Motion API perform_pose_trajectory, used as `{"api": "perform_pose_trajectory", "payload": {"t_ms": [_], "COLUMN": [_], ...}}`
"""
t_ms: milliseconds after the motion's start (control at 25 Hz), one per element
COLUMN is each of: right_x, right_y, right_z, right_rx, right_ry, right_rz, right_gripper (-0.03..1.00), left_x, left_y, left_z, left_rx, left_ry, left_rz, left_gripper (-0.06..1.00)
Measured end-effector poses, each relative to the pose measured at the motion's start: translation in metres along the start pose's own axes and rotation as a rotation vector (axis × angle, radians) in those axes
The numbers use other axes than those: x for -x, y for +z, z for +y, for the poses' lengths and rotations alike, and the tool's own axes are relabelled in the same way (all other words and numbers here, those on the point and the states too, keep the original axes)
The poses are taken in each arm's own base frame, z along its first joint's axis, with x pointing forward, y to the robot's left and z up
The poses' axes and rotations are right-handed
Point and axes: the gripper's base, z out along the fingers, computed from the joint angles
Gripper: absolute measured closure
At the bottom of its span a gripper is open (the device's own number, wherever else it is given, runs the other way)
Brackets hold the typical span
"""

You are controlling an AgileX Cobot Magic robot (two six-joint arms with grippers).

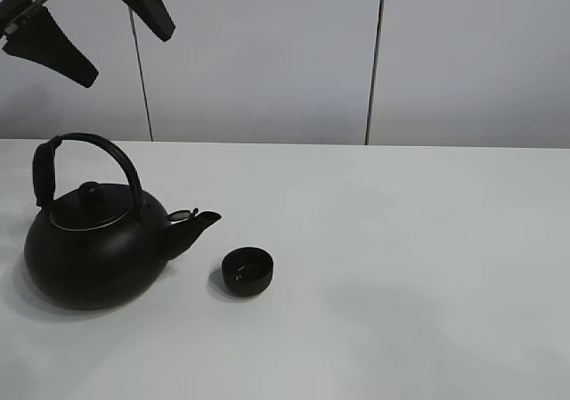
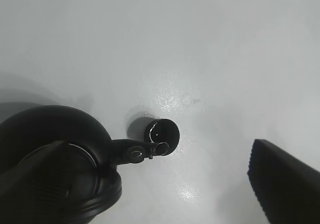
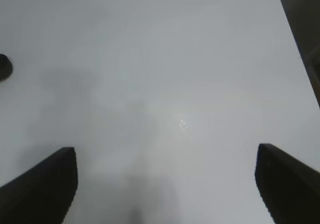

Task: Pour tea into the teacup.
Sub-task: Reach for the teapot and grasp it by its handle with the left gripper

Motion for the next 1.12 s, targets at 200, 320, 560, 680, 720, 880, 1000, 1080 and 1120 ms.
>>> {"api": "perform_pose_trajectory", "payload": {"t_ms": [200, 320, 560, 680, 720, 880, 1000, 1080, 1120], "right_x": [-0.005, -0.004, 0.001, 0.002, 0.002, 0.002, 0.002, 0.002, 0.002], "right_y": [0.009, 0.013, 0.019, 0.021, 0.021, 0.021, 0.021, 0.021, 0.021], "right_z": [-0.002, -0.004, -0.004, -0.001, -0.001, 0.0, 0.0, 0.0, 0.0], "right_rx": [-0.019, -0.038, -0.034, -0.001, 0.001, 0.004, 0.004, 0.005, 0.005], "right_ry": [-0.03, -0.058, -0.06, -0.044, -0.043, -0.042, -0.042, -0.041, -0.041], "right_rz": [0.019, 0.012, -0.065, -0.076, -0.079, -0.08, -0.08, -0.08, -0.081], "right_gripper": [0.31, 0.31, 0.31, 0.31, 0.31, 0.31, 0.31, 0.31, 0.31], "left_x": [0.002, 0.003, 0.004, 0.004, 0.004, 0.004, 0.004, 0.004, 0.004], "left_y": [0.0, 0.0, 0.0, 0.0, 0.0, 0.0, 0.0, 0.0, 0.0], "left_z": [0.0, 0.001, 0.001, 0.001, 0.001, 0.001, 0.001, 0.001, 0.001], "left_rx": [0.004, 0.008, 0.01, 0.01, 0.01, 0.01, 0.01, 0.01, 0.01], "left_ry": [0.0, 0.0, 0.0, 0.0, 0.0, 0.0, 0.0, 0.0, 0.0], "left_rz": [-0.018, -0.032, -0.041, -0.041, -0.041, -0.041, -0.041, -0.041, -0.041], "left_gripper": [0.25, 0.25, 0.25, 0.25, 0.25, 0.25, 0.25, 0.25, 0.25]}}
